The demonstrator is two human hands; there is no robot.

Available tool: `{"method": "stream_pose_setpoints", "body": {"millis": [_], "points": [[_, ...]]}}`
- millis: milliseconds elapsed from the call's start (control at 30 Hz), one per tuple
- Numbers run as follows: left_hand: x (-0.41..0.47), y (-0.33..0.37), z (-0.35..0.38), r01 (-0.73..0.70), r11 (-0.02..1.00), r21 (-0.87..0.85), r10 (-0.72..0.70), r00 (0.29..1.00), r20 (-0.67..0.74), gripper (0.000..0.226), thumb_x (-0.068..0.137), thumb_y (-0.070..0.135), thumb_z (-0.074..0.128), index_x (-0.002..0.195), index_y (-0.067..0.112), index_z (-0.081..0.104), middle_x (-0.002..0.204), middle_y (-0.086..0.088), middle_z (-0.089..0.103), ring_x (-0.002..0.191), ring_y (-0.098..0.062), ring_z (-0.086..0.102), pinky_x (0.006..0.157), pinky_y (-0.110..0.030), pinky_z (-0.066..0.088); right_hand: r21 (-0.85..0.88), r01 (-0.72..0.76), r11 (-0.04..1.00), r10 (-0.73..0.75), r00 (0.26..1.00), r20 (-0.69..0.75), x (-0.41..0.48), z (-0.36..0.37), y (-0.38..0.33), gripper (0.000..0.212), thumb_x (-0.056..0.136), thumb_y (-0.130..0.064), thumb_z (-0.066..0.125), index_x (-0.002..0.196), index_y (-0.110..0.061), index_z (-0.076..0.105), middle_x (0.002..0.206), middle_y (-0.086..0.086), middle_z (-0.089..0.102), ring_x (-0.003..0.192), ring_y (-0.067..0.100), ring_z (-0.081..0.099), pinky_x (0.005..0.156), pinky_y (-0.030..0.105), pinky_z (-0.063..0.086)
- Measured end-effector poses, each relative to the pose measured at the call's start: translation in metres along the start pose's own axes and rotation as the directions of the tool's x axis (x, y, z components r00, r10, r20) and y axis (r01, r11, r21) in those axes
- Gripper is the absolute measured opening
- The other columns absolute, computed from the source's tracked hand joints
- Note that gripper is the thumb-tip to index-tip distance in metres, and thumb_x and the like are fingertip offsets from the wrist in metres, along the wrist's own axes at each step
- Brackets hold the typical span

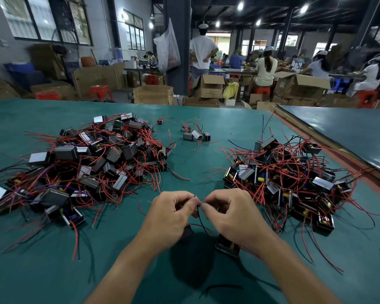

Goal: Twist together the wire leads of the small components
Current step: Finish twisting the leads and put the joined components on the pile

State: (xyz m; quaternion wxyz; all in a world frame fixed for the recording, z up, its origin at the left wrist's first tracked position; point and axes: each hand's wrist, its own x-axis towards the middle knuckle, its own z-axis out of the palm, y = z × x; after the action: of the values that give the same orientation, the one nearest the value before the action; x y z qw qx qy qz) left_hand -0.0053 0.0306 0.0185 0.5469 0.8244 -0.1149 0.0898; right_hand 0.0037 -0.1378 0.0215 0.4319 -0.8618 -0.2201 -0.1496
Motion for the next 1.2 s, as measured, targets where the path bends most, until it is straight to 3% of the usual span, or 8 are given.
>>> {"method": "stream_pose_setpoints", "body": {"millis": [167,433,567,767,933,1100,1200], "points": [[-0.001,-0.003,-0.001,0.01,1.0,-0.011,-0.01,0.999,0.031,0.03,0.095,0.018,0.06,0.067,0.018,0.068,0.045,0.014,0.053,0.042,-0.002,0.038,0.046,-0.019,0.031,0.106,-0.048,0.993,0.049,0.999,-0.013,-0.001,0.002,-0.001,0.008,0.076,-0.031,0.068,0.079,-0.024,0.07,0.066,-0.013,0.066,0.046,0.002,0.048,0.048,0.014,0.037],[0.0,-0.007,0.002,-0.007,1.0,-0.006,0.007,0.996,0.088,0.035,0.095,0.016,0.059,0.064,0.03,0.066,0.05,0.014,0.054,0.046,-0.001,0.041,0.048,-0.019,0.034,0.135,-0.043,0.99,0.043,0.999,-0.003,-0.002,0.004,-0.001,0.009,0.078,-0.028,0.064,0.083,-0.026,0.071,0.069,-0.01,0.068,0.047,0.005,0.052,0.049,0.018,0.041],[-0.002,-0.005,0.001,-0.033,0.999,0.002,0.033,0.994,0.102,0.028,0.089,0.03,0.056,0.065,0.018,0.063,0.049,0.01,0.041,0.046,-0.008,0.031,0.047,-0.023,0.026,0.168,-0.04,0.985,0.041,0.999,-0.003,-0.001,0.005,-0.001,0.008,0.08,-0.03,0.066,0.085,-0.027,0.071,0.066,-0.009,0.066,0.048,0.007,0.051,0.047,0.021,0.041],[-0.005,0.001,-0.003,-0.051,0.998,0.04,0.045,0.99,0.131,0.033,0.094,0.018,0.059,0.061,0.019,0.061,0.049,0.008,0.036,0.046,-0.011,0.029,0.045,-0.024,0.023,0.217,-0.047,0.975,0.046,0.999,0.012,0.002,0.004,-0.003,0.015,0.083,-0.03,0.061,0.078,-0.02,0.07,0.062,-0.007,0.067,0.049,0.005,0.053,0.052,0.016,0.038],[-0.006,0.007,-0.003,-0.031,1.0,-0.006,0.031,0.994,0.102,0.033,0.094,0.014,0.061,0.062,0.018,0.065,0.045,0.01,0.046,0.044,-0.005,0.035,0.045,-0.019,0.028,0.202,-0.024,0.979,0.027,1.0,-0.013,0.002,0.002,-0.002,0.012,0.086,-0.025,0.063,0.078,-0.022,0.072,0.062,-0.01,0.067,0.05,0.005,0.056,0.052,0.014,0.039],[-0.005,0.008,-0.002,-0.006,0.999,-0.051,0.01,0.998,0.069,0.021,0.092,0.015,0.063,0.073,0.015,0.072,0.06,0.003,0.066,0.048,-0.004,0.046,0.05,-0.022,0.037,0.165,-0.03,0.986,0.037,0.999,-0.037,0.0,0.0,-0.003,0.01,0.084,-0.02,0.065,0.078,-0.021,0.073,0.056,-0.02,0.06,0.048,0.001,0.052,0.05,0.008,0.034],[-0.005,0.007,-0.001,0.004,0.999,-0.044,-0.003,1.0,0.025,0.024,0.092,0.015,0.063,0.069,0.018,0.071,0.052,0.01,0.061,0.045,-0.002,0.047,0.048,-0.019,0.037,0.139,-0.047,0.989,0.048,0.999,-0.004,-0.001,0.0,-0.005,0.007,0.078,-0.027,0.066,0.079,-0.024,0.073,0.063,-0.015,0.066,0.047,0.007,0.053,0.047,0.022,0.042]]}}
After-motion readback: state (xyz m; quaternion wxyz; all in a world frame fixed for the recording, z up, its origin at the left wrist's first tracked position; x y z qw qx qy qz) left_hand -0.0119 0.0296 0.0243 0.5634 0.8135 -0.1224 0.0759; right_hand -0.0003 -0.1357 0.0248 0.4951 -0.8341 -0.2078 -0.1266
